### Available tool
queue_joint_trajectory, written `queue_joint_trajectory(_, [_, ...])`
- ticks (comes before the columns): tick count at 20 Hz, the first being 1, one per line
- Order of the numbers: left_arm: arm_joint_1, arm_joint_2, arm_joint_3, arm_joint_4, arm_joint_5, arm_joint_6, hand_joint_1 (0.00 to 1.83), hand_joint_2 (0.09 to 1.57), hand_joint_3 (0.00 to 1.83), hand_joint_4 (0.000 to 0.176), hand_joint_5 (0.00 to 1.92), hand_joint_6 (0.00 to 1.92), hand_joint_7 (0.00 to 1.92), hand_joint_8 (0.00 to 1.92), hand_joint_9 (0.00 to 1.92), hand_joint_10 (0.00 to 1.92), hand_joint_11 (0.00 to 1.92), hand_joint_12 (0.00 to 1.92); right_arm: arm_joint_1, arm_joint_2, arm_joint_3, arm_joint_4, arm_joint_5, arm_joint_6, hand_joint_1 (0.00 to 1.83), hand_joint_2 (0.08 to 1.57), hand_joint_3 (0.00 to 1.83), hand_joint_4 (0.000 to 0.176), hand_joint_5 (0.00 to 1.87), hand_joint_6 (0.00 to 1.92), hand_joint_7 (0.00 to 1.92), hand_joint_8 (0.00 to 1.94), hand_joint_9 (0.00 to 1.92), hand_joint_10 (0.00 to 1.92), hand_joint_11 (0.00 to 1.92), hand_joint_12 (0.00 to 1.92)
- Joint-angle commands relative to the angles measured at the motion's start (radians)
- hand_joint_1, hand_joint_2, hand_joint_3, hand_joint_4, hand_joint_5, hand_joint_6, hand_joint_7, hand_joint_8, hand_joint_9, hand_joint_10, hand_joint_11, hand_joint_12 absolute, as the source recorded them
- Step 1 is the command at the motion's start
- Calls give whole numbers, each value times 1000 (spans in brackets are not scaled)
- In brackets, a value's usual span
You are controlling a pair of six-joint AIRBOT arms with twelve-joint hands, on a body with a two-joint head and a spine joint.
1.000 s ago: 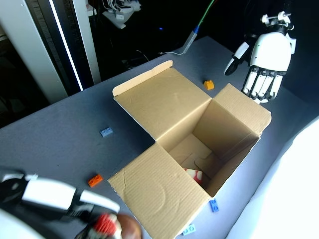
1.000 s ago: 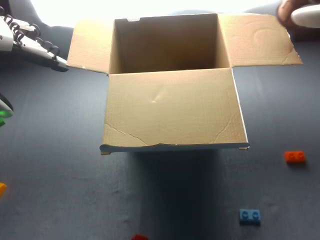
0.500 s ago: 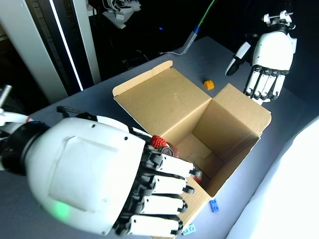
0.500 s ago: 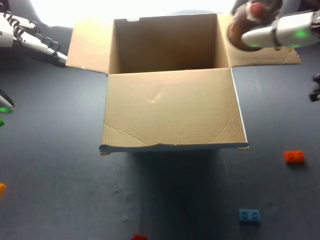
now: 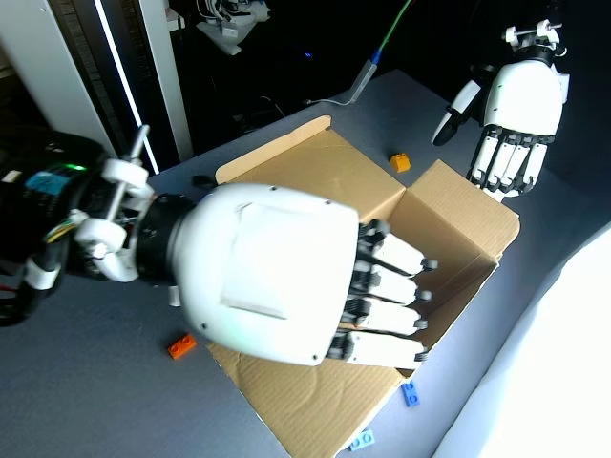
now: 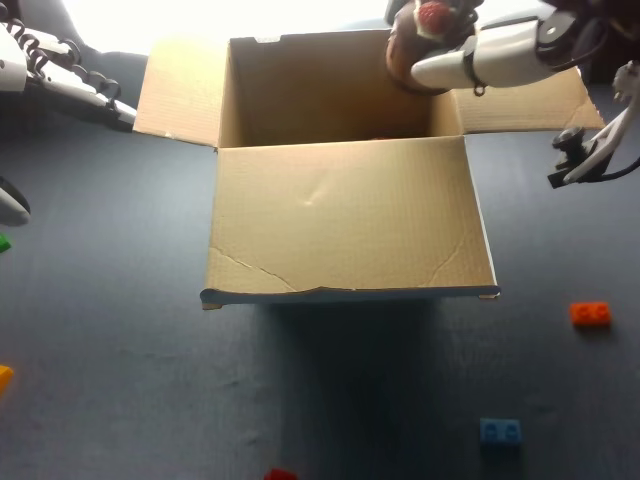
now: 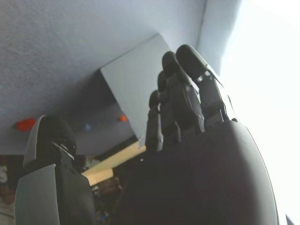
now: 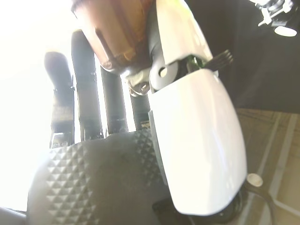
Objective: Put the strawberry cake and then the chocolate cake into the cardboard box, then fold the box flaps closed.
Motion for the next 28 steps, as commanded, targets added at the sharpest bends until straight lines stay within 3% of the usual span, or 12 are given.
queue_joint_trajectory(1, [-15,8,3,-70,19,5,617,1030,1,41,174,5,313,1,446,4,58,1311,14,8,6,7,111,-8,1151,1238,0,21,714,1387,787,1340,541,1453,302,1876])
queue_joint_trajectory(6, [-17,8,3,-70,19,6,615,1032,1,41,174,3,312,1,446,3,54,1314,5,-39,44,-3,90,-40,1152,1237,0,24,719,1386,787,1336,543,1453,304,1875])
queue_joint_trajectory(9, [-17,8,3,-70,19,6,609,1026,0,44,178,4,325,5,456,7,70,1311,-1,-57,58,-16,90,-40,1151,1241,1,15,706,1374,783,1369,528,1459,271,1921])
queue_joint_trajectory(11, [-17,8,3,-69,19,6,607,1026,0,45,159,0,316,0,453,5,69,1307,-14,-68,62,-33,91,-40,1151,1238,0,20,716,1369,785,1360,523,1478,276,1921])
queue_joint_trajectory(14, [-17,8,2,-69,19,6,627,1025,0,43,172,4,314,0,450,3,59,1321,-28,-78,64,-33,91,-36,1150,1240,0,14,699,1382,792,1355,507,1461,236,1921])
queue_joint_trajectory(17, [-17,7,-3,-69,19,7,616,1026,0,40,177,5,327,5,462,7,67,1329,-30,-94,73,-54,75,-36,1129,1268,1,11,683,1368,710,1487,411,1388,210,1905])
queue_joint_trajectory(18, [-17,7,-4,-69,19,7,628,1025,0,38,179,5,322,2,458,5,56,1326,-31,-100,77,-62,74,-36,1090,1241,0,0,729,1344,546,1176,396,1336,221,1859])
queue_joint_trajectory(19, [-17,7,-5,-69,19,7,630,1025,0,38,188,8,326,3,470,10,72,1331,-31,-104,81,-69,74,-36,1029,1169,0,0,453,918,506,882,402,1233,196,1792])
queue_joint_trajectory(20, [-17,7,-6,-69,19,7,607,1030,2,37,179,4,319,0,461,6,71,1330,-27,-109,86,-74,74,-36,944,1160,0,0,395,603,528,544,433,1042,154,1728])
queue_joint_trajectory(22, [-17,7,-6,-69,20,7,610,1021,0,41,173,1,308,0,453,2,67,1325,-25,-114,93,-76,74,-36,758,1131,0,0,341,184,534,109,459,636,55,1558])
queue_joint_trajectory(25, [-17,7,-6,-69,23,6,626,1022,0,40,172,3,302,1,449,1,59,1328,-17,-115,94,-77,71,-35,578,1019,0,0,161,4,334,0,409,134,1,1297])
queue_joint_trajectory(28, [-22,7,-6,-70,24,6,628,1022,0,40,177,4,302,2,452,2,77,1328,-12,-106,93,-78,68,-35,580,979,0,0,80,0,212,1,300,25,0,1010])
